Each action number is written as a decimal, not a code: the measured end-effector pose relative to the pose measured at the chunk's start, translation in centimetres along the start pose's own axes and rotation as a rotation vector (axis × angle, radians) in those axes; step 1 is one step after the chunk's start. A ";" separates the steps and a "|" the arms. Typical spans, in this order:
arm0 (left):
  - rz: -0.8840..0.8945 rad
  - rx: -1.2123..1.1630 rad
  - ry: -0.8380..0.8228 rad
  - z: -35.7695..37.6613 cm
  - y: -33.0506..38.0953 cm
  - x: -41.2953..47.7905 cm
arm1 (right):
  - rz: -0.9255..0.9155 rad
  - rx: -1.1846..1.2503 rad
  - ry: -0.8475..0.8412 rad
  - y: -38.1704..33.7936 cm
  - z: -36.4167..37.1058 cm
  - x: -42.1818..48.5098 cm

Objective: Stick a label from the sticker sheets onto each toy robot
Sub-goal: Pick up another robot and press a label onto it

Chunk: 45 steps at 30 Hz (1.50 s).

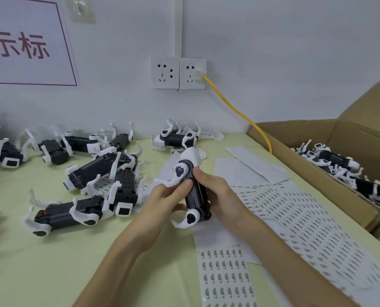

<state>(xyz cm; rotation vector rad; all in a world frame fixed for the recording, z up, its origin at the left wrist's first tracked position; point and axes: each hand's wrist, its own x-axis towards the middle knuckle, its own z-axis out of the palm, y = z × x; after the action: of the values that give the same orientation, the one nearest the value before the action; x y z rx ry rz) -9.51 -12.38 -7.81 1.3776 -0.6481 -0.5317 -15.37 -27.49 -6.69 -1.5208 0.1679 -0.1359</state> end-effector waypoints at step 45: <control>-0.108 -0.678 0.115 -0.9 0.0 0.0 | -0.445 -0.328 0.505 -0.5 -4.3 1.0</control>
<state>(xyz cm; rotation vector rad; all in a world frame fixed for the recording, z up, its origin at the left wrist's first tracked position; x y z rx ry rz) -8.90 -11.72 -7.88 0.7946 -0.2565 -0.6761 -15.19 -31.88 -6.36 -1.8083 0.2596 -0.8870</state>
